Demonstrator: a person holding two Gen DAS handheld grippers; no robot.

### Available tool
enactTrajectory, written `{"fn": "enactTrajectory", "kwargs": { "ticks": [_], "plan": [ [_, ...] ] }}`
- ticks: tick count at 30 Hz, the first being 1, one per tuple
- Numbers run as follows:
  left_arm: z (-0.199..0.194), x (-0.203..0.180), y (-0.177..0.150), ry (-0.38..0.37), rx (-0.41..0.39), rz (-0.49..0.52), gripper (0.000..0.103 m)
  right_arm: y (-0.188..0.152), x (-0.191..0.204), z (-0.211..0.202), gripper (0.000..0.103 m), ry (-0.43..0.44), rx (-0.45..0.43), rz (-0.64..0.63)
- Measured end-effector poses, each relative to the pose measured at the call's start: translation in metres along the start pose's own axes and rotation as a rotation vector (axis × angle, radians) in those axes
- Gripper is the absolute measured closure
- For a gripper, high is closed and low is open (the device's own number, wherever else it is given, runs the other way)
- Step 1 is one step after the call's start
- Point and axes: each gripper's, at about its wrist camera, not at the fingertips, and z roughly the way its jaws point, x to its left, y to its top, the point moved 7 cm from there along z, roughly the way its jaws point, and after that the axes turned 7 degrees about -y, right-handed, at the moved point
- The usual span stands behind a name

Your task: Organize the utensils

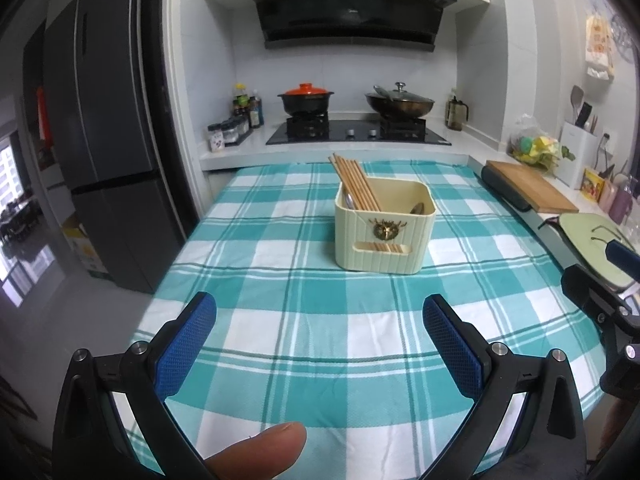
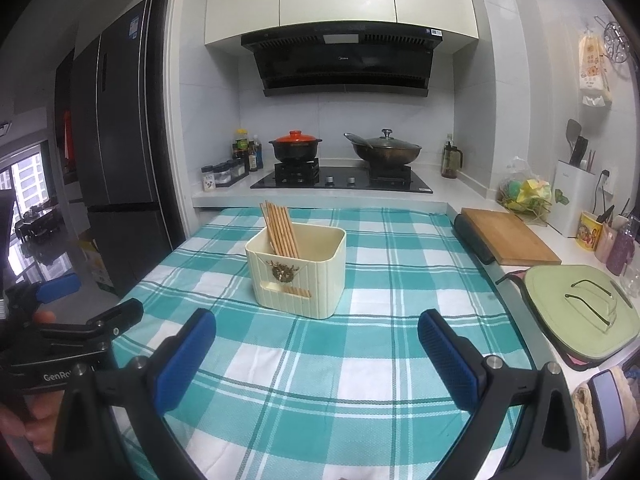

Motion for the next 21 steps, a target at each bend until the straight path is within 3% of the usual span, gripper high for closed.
{"fn": "enactTrajectory", "kwargs": {
  "ticks": [21],
  "plan": [
    [-0.008,-0.002,0.006,-0.018,-0.010,0.001,0.000,-0.002,0.014,-0.005,0.000,0.040,0.022,-0.032]
  ]
}}
